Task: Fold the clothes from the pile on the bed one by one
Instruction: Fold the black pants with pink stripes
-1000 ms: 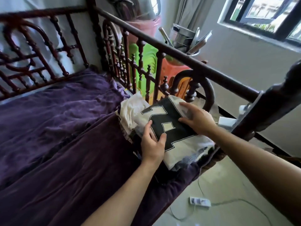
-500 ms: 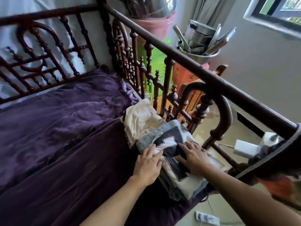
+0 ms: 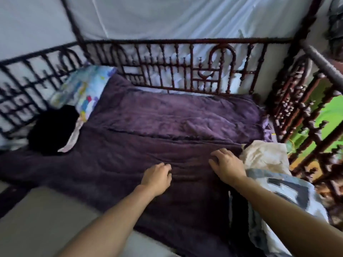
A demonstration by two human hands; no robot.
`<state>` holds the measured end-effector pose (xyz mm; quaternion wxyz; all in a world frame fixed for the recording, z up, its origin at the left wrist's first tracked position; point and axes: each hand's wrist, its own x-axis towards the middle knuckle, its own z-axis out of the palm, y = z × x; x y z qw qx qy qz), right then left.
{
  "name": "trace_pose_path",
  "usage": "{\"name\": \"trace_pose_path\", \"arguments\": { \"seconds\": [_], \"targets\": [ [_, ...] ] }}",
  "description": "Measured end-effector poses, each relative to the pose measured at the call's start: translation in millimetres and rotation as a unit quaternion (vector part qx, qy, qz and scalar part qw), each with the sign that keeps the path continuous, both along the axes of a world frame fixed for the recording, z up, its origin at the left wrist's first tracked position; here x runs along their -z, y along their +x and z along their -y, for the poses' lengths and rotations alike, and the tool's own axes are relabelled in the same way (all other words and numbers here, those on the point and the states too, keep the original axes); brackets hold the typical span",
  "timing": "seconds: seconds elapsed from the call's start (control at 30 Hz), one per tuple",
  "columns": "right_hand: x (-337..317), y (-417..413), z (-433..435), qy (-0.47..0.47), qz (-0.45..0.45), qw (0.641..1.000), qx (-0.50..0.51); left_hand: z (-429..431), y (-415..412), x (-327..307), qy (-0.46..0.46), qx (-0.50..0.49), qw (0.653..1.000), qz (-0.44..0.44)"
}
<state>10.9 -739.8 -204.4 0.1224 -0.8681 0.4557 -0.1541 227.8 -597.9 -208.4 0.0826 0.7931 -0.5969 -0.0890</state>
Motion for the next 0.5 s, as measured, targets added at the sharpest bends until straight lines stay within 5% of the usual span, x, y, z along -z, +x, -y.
{"name": "trace_pose_path", "arguments": {
  "seconds": [0.3, 0.5],
  "targets": [
    [-42, 240, -100, -0.025, -0.024, 0.968, -0.247, -209, 171, -59, 0.005, -0.273, 0.96, 0.062],
    [-60, 383, -189, -0.031, -0.024, 0.937, -0.346, -324, 268, -87, 0.013, -0.35, 0.934, 0.077]
  ]
}}
